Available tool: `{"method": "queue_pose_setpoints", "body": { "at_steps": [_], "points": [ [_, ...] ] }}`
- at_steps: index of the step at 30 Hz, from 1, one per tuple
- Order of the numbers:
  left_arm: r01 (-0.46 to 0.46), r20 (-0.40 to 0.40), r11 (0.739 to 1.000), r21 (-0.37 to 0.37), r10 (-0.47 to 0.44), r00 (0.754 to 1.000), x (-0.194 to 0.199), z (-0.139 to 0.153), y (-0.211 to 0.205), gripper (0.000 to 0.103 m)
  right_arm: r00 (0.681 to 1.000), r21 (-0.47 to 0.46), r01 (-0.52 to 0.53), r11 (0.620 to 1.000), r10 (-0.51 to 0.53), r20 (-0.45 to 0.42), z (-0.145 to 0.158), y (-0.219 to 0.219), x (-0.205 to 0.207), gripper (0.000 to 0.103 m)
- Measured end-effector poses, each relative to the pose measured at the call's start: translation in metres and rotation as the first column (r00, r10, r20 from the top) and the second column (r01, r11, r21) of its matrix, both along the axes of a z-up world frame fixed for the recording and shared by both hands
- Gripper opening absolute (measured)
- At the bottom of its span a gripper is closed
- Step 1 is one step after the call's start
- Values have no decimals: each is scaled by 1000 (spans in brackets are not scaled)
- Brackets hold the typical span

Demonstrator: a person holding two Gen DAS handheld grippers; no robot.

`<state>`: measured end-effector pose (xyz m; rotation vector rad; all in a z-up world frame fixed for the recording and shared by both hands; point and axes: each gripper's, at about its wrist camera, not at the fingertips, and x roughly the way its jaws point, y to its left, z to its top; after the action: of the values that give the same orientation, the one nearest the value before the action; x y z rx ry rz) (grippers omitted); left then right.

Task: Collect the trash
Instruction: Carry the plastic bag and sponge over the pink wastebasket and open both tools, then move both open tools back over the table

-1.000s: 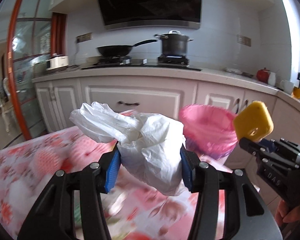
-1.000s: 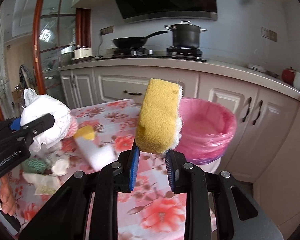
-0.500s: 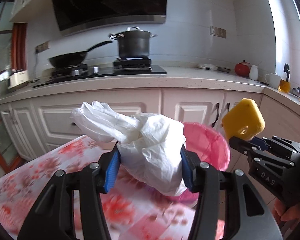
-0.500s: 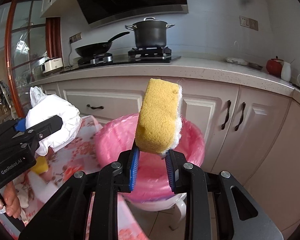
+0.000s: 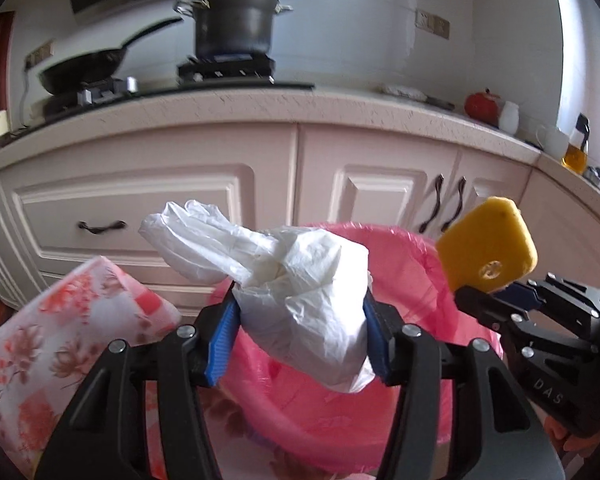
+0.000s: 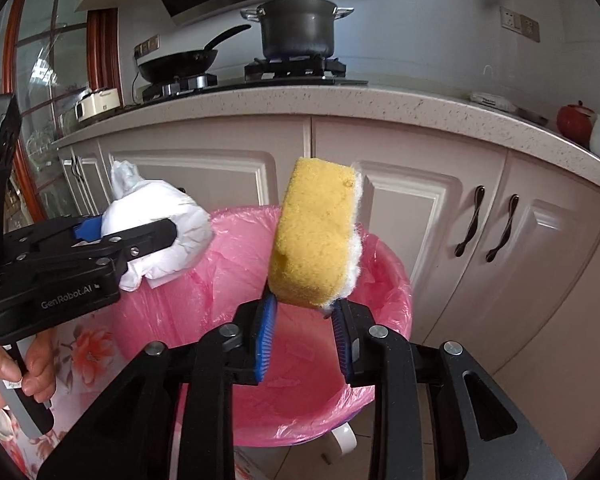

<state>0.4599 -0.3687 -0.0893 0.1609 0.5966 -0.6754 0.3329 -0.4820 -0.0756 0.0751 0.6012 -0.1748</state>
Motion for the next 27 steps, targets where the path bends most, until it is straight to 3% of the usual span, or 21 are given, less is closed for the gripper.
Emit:
{"method": "queue_pose_setpoints", "body": {
  "at_steps": [1, 2, 4, 9, 13, 18, 22, 27],
  "points": [
    [5, -3, 1000, 9, -5, 1000, 2, -4, -3, 55, 1000, 3, 3, 1000, -3, -8, -1, -2, 1, 38],
    [9, -5, 1000, 12, -9, 1000, 3, -7, -5, 59, 1000, 11, 0, 1000, 0, -8, -2, -4, 0, 57],
    [11, -10, 1000, 15, -11, 1000, 3, -11, -5, 64, 1000, 13, 14, 1000, -14, 17, -2, -9, -7, 71],
    [8, -14, 1000, 29, -7, 1000, 0, -16, -4, 69, 999, 15, 30, 999, -30, 24, 1, -14, -18, 71],
    [2, 25, 999, 41, -3, 1000, -12, -9, -5, 82, 998, 34, 52, 998, -53, 46, 7, -17, -36, 71],
    [-21, 55, 999, 36, 19, 998, -31, 5, 2, 83, 996, 39, 58, 998, -60, 60, 19, -15, -61, 71],
    [-50, 89, 998, 38, 47, 995, -62, 15, 23, 91, 996, 50, 38, 998, -42, 78, 29, -3, -79, 71],
    [-144, 101, 989, 22, 142, 985, -107, 22, 74, 91, 993, 34, -25, 999, 21, 118, 40, 35, -99, 72]
  ]
}}
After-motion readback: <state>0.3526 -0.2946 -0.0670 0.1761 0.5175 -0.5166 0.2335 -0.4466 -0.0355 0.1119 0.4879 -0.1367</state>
